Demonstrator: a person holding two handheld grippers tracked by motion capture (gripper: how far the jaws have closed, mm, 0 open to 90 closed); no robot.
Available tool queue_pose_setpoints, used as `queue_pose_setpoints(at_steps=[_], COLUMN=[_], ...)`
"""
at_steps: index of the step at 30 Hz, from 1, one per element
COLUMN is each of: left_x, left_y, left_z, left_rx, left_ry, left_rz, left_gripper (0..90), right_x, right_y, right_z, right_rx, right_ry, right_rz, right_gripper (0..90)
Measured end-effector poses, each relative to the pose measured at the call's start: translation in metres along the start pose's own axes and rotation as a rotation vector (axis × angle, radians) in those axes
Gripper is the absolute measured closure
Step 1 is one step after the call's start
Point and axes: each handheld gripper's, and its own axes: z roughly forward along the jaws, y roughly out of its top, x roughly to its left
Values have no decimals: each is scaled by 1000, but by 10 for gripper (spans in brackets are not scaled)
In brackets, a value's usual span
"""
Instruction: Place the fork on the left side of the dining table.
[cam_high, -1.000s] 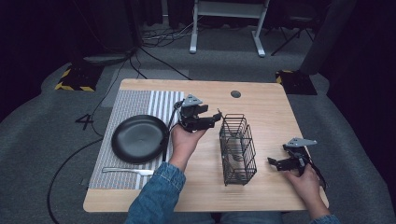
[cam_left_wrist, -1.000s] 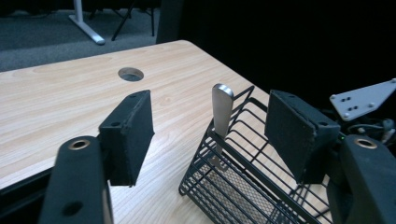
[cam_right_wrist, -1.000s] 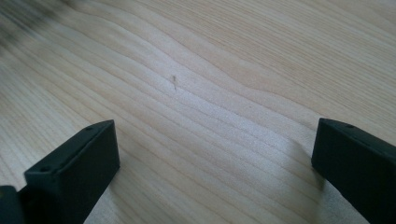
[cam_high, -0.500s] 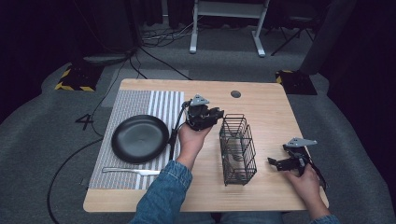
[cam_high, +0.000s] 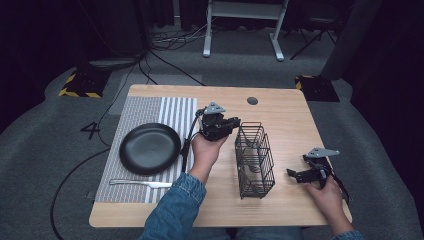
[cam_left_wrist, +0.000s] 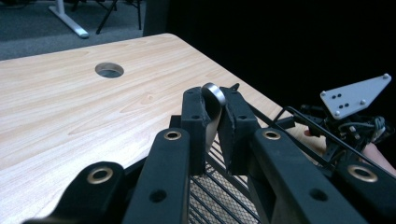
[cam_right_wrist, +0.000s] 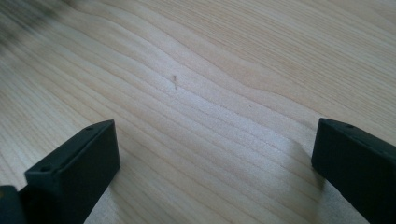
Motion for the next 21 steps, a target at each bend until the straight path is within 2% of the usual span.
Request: queue_pose_setpoints(at_steps=[4,7,16,21], left_x=[-3,-9,-23,-29], left_y=[3,7,28,40], left_z=[-4,-7,-26,-38], left_rx=[-21,-16,-22,-25], left_ry=[1,15,8,-18], left_rz=[10,50,110,121], left_gripper=[864,865,865,865], right_x=[0,0,0,0], right_y=[0,0,0,0], right_z=[0,0,0,0], right_rx=[0,0,-1,0], right_ry=[0,0,1,0], right_rz=[0,0,0,0], right_gripper=[10,10,10,10])
